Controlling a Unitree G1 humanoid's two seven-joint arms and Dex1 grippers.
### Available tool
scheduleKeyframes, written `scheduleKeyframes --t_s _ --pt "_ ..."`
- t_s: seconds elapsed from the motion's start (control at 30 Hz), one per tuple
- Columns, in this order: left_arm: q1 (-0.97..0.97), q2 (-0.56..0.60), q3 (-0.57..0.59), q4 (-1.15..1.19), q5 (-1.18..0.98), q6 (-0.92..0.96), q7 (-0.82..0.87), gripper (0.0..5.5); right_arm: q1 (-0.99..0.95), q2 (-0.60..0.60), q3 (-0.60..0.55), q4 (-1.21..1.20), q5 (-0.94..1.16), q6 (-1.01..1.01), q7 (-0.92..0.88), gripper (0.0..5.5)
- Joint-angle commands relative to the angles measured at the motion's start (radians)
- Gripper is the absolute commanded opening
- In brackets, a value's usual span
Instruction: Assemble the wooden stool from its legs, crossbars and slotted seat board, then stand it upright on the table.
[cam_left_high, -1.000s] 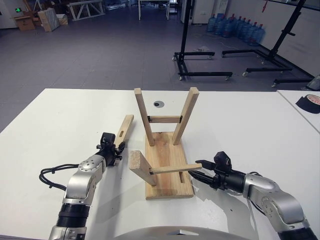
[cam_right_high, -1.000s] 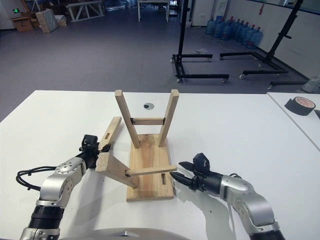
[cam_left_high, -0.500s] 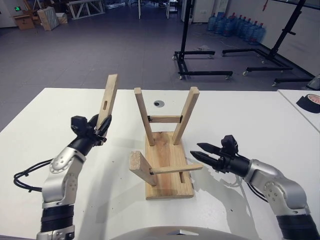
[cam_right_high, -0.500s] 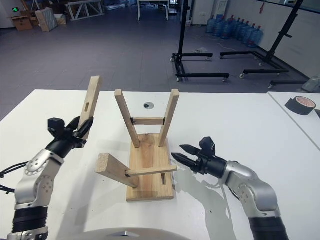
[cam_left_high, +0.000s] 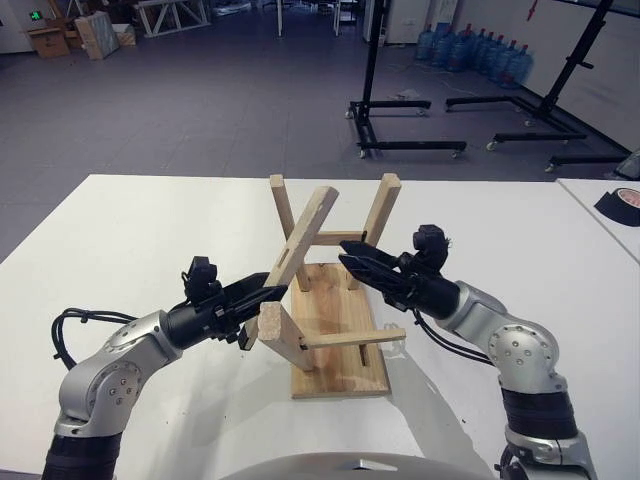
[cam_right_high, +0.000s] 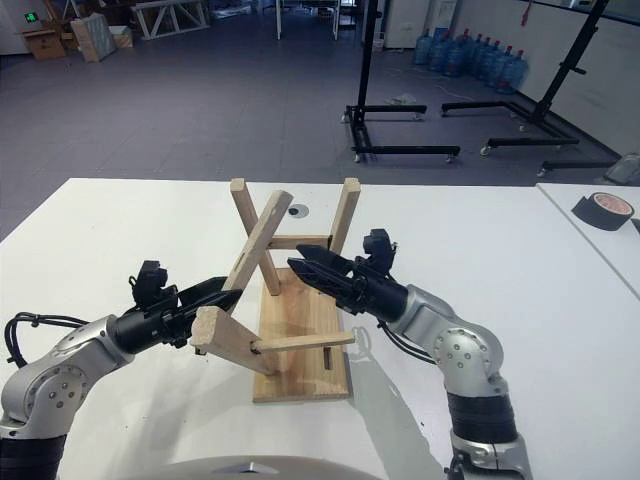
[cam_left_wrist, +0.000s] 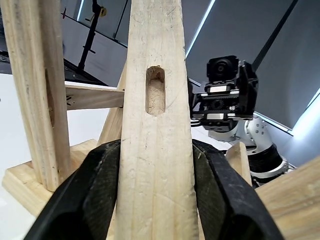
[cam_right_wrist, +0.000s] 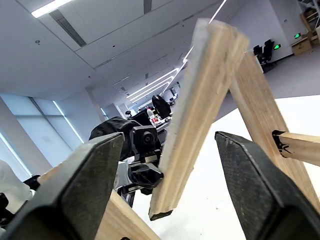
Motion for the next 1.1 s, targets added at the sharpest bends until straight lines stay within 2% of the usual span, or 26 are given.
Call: scheduleKeyframes --t_s 0.03,0.37,0.7,0.93,1.1 --pt "0.009 0.030 -0.016 -0.042 -0.049 0.026 -0.059 2.02 -0.032 0.022 0.027 0.025 -0.019 -0.004 -0.006 3.35" --pt "0.013 0.063 -0.080 -0.034 -0.047 0.040 -0.127 2.02 -0.055 0.029 0.067 0.050 0.061 0.103 0.056 3.35" --pt "-0.004 0.079 -0.093 -0.008 -0.028 0.036 -0.148 2.02 -0.129 0.003 0.100 0.089 0.033 0.142 0.116 3.35" --pt "-0.003 0.082 -0.103 -0.011 -0.029 0.040 -0.156 2.02 -0.144 0.007 0.135 0.099 -0.022 0.106 0.175 2.06" --pt "0.005 0.082 -0.104 -0.018 -0.045 0.047 -0.164 2.02 -0.136 0.003 0.139 0.090 -0.047 0.082 0.214 2.03"
